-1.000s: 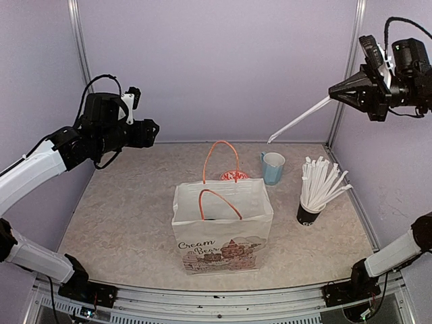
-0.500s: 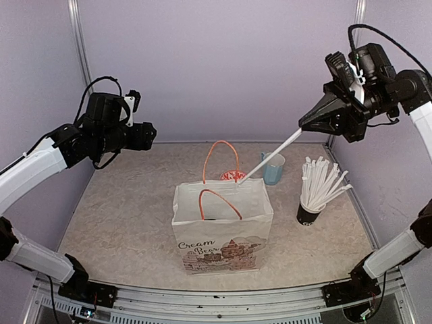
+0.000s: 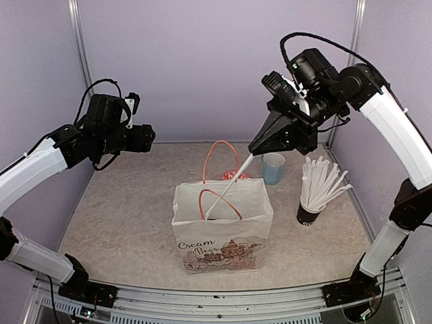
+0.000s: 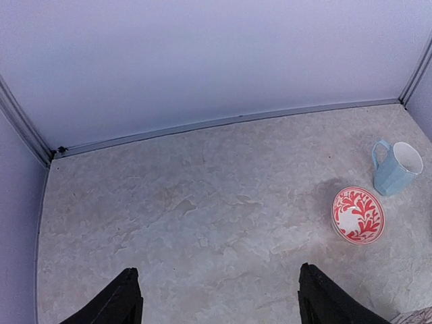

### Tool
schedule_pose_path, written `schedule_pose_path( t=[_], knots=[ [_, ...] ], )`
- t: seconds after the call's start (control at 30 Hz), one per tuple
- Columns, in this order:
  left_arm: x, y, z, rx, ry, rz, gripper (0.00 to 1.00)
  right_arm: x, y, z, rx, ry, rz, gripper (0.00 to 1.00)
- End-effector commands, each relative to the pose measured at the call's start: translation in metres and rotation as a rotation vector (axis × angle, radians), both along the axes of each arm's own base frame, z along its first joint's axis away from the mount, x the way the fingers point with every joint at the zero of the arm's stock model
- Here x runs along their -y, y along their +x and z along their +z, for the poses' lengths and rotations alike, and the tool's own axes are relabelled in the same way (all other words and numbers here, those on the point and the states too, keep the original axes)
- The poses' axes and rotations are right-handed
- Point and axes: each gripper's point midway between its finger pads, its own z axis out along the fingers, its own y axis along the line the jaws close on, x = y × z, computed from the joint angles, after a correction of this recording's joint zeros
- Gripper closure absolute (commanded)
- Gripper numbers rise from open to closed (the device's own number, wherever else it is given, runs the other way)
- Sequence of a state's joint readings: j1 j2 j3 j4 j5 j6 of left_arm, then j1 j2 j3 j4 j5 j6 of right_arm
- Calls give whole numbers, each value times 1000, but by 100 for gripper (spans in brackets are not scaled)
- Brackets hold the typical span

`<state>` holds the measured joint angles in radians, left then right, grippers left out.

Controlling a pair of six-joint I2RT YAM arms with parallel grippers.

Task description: Pack the takeout coffee

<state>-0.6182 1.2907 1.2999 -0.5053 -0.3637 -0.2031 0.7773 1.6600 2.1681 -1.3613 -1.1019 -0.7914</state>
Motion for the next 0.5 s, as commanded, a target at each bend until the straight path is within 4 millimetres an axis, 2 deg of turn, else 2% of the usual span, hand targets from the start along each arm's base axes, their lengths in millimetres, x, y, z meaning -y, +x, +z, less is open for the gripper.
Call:
schedule_pose_path(
  t=[0.0, 0.13, 0.3, 0.37, 0.47],
  knots=[
    [0, 3, -10, -17, -2, 8, 22, -29, -2, -17, -7, -23, 68, 100],
    [2, 2, -16, -28, -6, -5, 23, -50, -8, -45, -22, -83, 122, 100],
    [3, 0, -23, -41, -4, -12, 22, -61, -13, -70, -36, -123, 150, 100],
    [3, -1, -25, -44, -2, -14, 23, -60, -12, -79, -36, -141, 150, 81],
    [2, -2, -28, -50, 1, -15, 23, -50, -16, -79, -4, -159, 144, 67]
  ],
)
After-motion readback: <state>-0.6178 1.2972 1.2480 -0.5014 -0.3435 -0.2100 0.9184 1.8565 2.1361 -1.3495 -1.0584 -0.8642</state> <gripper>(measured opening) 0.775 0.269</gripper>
